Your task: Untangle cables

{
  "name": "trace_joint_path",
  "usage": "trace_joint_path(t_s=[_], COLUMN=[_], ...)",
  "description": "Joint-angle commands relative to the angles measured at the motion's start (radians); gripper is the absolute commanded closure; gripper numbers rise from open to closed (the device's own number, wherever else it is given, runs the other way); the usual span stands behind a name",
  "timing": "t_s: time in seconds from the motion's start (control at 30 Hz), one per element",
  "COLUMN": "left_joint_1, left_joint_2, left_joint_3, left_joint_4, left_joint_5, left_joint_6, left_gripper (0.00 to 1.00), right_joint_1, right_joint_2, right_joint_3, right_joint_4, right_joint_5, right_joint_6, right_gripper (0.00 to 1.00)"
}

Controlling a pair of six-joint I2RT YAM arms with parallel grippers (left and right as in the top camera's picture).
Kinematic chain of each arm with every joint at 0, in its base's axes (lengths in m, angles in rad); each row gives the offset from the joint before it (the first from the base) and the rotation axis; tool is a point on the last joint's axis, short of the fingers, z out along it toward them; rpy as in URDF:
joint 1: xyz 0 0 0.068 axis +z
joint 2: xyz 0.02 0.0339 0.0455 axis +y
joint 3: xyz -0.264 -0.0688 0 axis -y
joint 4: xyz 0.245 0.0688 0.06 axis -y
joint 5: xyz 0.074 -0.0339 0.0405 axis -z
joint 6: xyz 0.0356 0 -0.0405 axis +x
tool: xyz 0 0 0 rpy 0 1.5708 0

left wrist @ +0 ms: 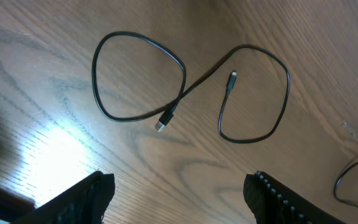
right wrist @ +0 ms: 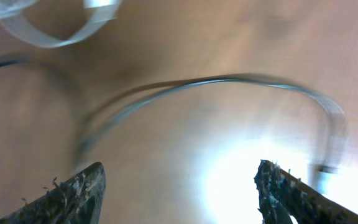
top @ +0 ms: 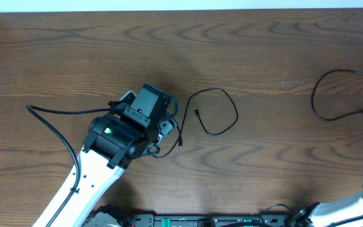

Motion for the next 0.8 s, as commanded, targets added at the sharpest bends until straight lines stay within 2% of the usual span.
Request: trace_joint_path(t_s=[0.0, 0.17, 0.2, 0.3, 0.4, 0.77], left_joint_1=[0.003, 0.003, 0.003, 0.003, 0.003, 0.003], left_joint_2=[0.0, 0.0, 0.0, 0.0, 0.0, 0.0], left_joint_3=[0.005, 0.005, 0.005, 0.005, 0.005, 0.005], left_joint_4=[-0.003, -0.011, -0.011, -0.01, -0.011, -0.021], left_joint_5=[-0.013, -0.013, -0.013, -0.013, -0.013, -0.013], left_joint_6=[0.013, 0.014, 0.014, 0.013, 0.014, 0.014], left_gripper=[0.28, 0.28, 0.28, 0.28, 0.28, 0.28], right_joint_1=[-0.095, -0.183, -0.196, -0.23, -0.28, -0.462], right_joint_2=[0.036, 0.097, 0.117, 0.171, 0.212, 0.22], right_joint_3=[-0.003, -0.011, -0.012, -0.012, -0.012, -0.013], right_joint_4=[-0.027, -0.018, -0.025, -0.05, -0.084, -0.045], right_joint_5=[-0.008, -0.015, -0.014, -0.008, 0.055, 0.028], right_joint_6=[-0.032, -0.03, -0.03, -0.006, 0.13, 0.108], right_gripper=[0.25, 0.08, 0.01, 0.01, 0.01, 0.01])
